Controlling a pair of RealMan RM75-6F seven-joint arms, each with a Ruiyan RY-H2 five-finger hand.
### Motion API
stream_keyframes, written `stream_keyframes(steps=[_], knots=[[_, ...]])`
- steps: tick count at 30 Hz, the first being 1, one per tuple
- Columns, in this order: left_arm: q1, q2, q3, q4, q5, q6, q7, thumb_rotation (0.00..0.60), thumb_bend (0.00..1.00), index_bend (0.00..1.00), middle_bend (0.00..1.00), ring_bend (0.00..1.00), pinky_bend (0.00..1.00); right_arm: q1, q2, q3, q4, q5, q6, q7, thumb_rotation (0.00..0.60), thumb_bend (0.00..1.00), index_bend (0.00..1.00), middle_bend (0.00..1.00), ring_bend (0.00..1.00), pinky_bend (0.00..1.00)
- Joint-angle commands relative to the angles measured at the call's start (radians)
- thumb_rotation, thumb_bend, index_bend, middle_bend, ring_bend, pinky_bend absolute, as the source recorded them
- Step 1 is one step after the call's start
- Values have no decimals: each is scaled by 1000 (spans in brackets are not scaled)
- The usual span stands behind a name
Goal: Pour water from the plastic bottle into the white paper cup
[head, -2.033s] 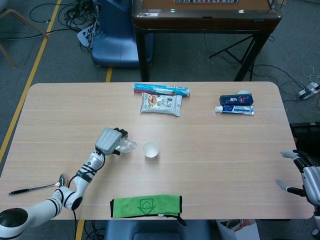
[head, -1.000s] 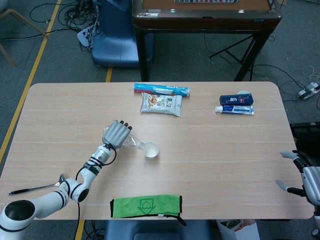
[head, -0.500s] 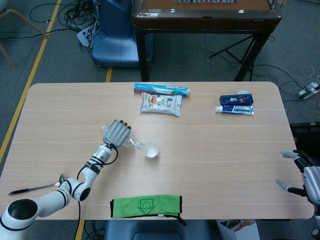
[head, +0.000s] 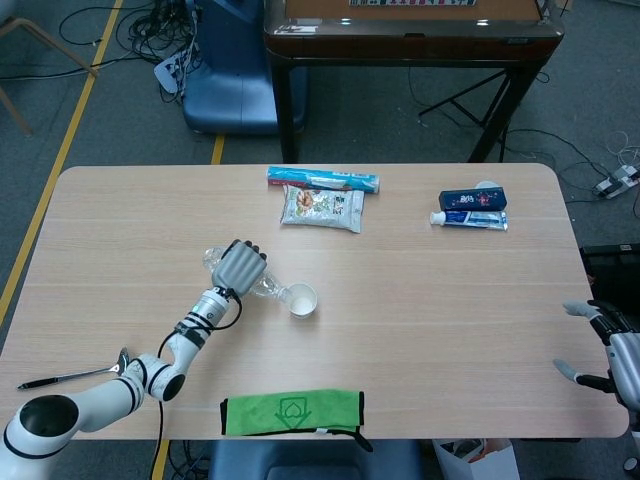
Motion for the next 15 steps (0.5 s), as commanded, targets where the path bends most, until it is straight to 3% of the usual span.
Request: stream_keyframes(steps=[1, 15], knots=[[-6, -3, -3, 1, -5, -3, 6, 600, 21, 591, 581, 528, 667, 0, 0, 0, 1, 0, 1, 3, 600, 80, 258, 311, 176, 338], [-36, -31, -7, 17, -40, -16, 99, 600, 20, 590, 580, 528, 667, -2, 5, -4, 0, -10, 5, 15, 600, 80, 258, 311, 176, 338]])
